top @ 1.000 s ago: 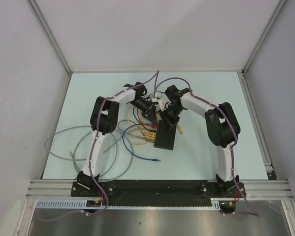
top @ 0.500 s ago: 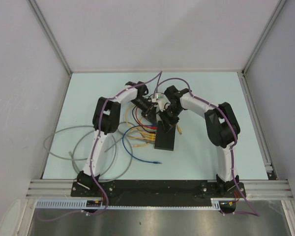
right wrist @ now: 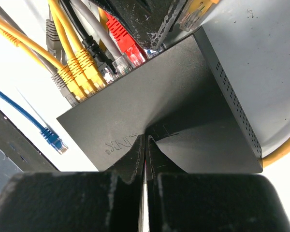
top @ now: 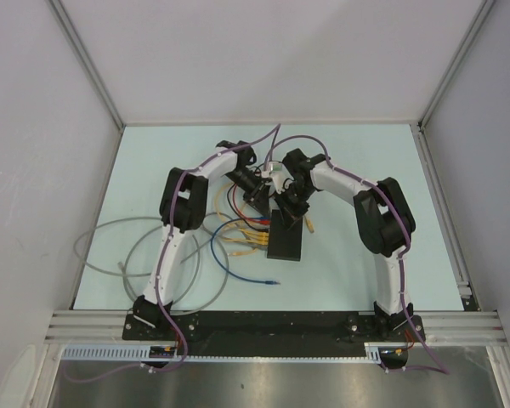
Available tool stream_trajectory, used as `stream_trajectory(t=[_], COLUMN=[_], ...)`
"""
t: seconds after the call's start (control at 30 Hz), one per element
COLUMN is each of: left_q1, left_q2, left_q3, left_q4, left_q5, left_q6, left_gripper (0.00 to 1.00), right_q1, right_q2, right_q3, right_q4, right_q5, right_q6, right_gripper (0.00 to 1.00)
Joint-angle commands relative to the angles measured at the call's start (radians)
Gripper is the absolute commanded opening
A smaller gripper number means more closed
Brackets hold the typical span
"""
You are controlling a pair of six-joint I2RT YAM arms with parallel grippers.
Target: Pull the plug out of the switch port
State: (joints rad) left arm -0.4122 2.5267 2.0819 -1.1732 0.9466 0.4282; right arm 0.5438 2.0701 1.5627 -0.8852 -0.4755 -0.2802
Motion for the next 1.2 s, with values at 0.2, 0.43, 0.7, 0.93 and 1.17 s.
stream_trajectory(t=[0.2, 0.43, 0.7, 0.93, 1.17], left_q1=[0.032, 0.056, 0.056, 0.065, 0.107], left_q2=[-0.002, -0.002, -0.071, -0.141, -0.253], left_q3=[-0.004, 0.031, -0.091, -0.01, -0.06], left_q4=[-0.032, -0.033, 0.021, 0.023, 0.043], left_q5=[-0.131, -0.062, -0.074, -0.136, -0.141], left_q6=[0.104, 0.055, 0.064, 0.072, 0.083], left_gripper=[0.0, 0.0, 0.0, 0.0, 0.0], right_q1=[0.01, 0.011, 0.012, 0.016, 0.016], right_q2=[0.03, 0.022, 0.018, 0.013, -0.007], right_q3=[-0.043, -0.056, -0.058, -0.056, -0.067], right_q4=[0.032, 0.042, 0.049, 0.052, 0.058], right_q5=[0.124, 0.136, 0.149, 0.161, 0.164], right_q6=[-0.014, -0.005, -0.007, -0.028, -0.033], right_gripper=[0.0, 0.0, 0.0, 0.0, 0.0])
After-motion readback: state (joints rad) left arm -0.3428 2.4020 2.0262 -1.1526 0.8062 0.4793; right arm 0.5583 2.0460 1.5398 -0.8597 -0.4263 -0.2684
